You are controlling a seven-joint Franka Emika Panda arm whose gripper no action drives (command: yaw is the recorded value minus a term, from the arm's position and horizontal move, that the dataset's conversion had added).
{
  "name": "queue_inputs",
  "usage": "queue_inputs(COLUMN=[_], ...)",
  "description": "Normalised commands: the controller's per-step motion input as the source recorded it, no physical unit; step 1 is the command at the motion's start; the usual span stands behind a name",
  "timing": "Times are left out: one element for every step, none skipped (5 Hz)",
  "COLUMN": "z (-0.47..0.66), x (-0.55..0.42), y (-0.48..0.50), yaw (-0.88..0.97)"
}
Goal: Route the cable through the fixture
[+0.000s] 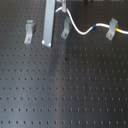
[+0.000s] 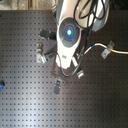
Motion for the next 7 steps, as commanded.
queue_inputs(z=[0.29,0.26,0.21,0.17,0.1,0.1,0.11], x=[-0.033,0.004,-0.028,-0.034,-0.101,-0.176,-0.276], y=[0.016,-0.002,-0.089,-0.104,-0.203,-0.069,0.063], yaw=[0.1,0.0,0.0,0.0,0.02,0.13,0.26])
